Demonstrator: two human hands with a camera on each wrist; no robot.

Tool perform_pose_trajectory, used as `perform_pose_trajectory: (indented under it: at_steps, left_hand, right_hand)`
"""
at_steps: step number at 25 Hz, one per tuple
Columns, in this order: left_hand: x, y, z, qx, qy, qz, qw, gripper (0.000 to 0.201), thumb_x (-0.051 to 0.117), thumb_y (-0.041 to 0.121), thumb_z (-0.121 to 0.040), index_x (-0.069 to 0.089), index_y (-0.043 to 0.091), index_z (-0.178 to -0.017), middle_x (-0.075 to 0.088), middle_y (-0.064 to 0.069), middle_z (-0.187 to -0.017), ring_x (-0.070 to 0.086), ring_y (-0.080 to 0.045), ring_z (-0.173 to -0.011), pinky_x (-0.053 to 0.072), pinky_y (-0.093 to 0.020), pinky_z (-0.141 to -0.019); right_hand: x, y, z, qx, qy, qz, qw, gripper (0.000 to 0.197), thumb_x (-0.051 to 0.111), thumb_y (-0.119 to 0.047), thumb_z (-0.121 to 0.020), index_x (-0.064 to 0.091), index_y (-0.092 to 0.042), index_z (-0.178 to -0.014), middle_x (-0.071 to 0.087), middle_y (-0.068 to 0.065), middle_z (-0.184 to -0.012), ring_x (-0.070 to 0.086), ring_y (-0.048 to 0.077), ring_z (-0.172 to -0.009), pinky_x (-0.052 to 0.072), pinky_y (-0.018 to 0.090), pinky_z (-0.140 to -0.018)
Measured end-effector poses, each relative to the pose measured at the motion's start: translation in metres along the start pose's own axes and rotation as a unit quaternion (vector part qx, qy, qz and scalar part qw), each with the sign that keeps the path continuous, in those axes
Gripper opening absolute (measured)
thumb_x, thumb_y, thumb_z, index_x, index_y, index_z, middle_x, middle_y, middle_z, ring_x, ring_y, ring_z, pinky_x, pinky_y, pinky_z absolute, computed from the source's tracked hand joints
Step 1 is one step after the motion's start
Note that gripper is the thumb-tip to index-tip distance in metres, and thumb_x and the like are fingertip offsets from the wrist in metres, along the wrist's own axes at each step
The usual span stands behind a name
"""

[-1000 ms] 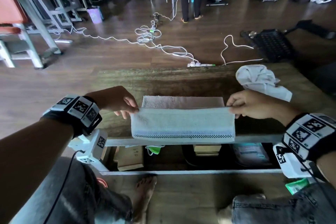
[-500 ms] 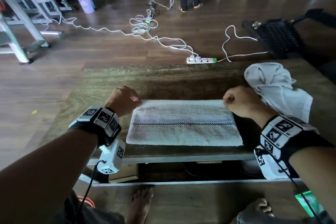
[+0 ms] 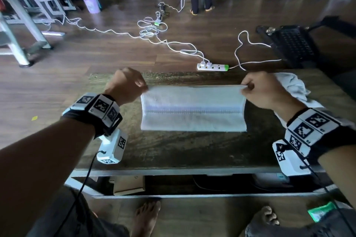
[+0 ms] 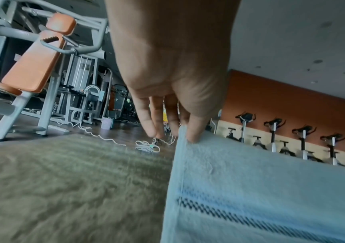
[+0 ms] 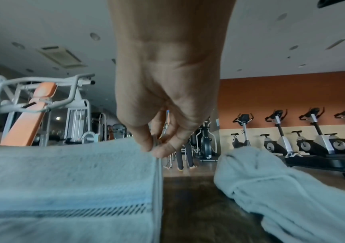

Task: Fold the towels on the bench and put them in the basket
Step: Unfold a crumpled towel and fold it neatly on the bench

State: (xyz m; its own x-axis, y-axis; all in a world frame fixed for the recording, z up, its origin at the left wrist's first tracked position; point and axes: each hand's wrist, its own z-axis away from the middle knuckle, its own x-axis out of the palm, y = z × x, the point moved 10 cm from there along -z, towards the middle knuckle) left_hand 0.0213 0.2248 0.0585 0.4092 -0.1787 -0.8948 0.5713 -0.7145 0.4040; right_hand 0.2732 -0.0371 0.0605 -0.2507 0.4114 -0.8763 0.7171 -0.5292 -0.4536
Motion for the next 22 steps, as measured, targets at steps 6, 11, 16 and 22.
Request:
perform_pose_trajectory:
  at_steps: [6, 11, 16, 22]
  left_hand:
    - [-0.063, 0.032, 0.050, 0.152, 0.112, 0.067, 0.980, 0.018, 0.082, 0.018, -0.074, 0.068, 0.024, -0.083, 0.064, 0.002, -0.081, 0.058, -0.017, -0.066, 0.050, -0.028, -0.065]
    - [0.027, 0.002, 0.107, 0.041, -0.202, -0.036, 0.978, 0.029, 0.084, 0.032, -0.072, 0.065, 0.030, -0.095, 0.061, 0.010, -0.098, 0.058, -0.012, -0.089, 0.048, -0.030, -0.075]
    - [0.065, -0.036, 0.132, -0.129, -0.135, 0.000, 0.982, 0.036, 0.068, 0.050, -0.083, 0.065, 0.017, -0.096, 0.066, -0.001, -0.095, 0.060, -0.018, -0.084, 0.045, -0.028, -0.071]
    - [0.054, -0.030, 0.144, -0.186, -0.053, 0.040, 0.980, 0.030, 0.071, 0.039, -0.078, 0.055, 0.022, -0.060, 0.060, 0.002, -0.062, 0.063, -0.022, -0.066, 0.047, -0.028, -0.062]
  right_hand:
    - [-0.054, -0.008, 0.044, -0.051, 0.140, -0.093, 0.984, 0.022, 0.074, 0.001, -0.078, 0.066, -0.018, -0.085, 0.064, 0.001, -0.082, 0.061, 0.017, -0.073, 0.042, 0.002, -0.065]
    - [0.034, 0.032, 0.106, 0.044, -0.167, -0.014, 0.985, 0.032, 0.083, -0.008, -0.073, 0.063, -0.025, -0.091, 0.065, -0.003, -0.094, 0.064, 0.015, -0.087, 0.054, 0.032, -0.080]
    - [0.045, 0.048, 0.130, 0.135, -0.083, 0.010, 0.987, 0.022, 0.066, -0.037, -0.091, 0.065, -0.016, -0.098, 0.067, 0.001, -0.094, 0.061, 0.019, -0.089, 0.047, 0.030, -0.077]
    - [0.039, 0.037, 0.140, 0.147, -0.007, -0.036, 0.988, 0.010, 0.064, -0.007, -0.090, 0.072, -0.007, -0.084, 0.066, 0.001, -0.081, 0.062, 0.017, -0.082, 0.044, 0.024, -0.073]
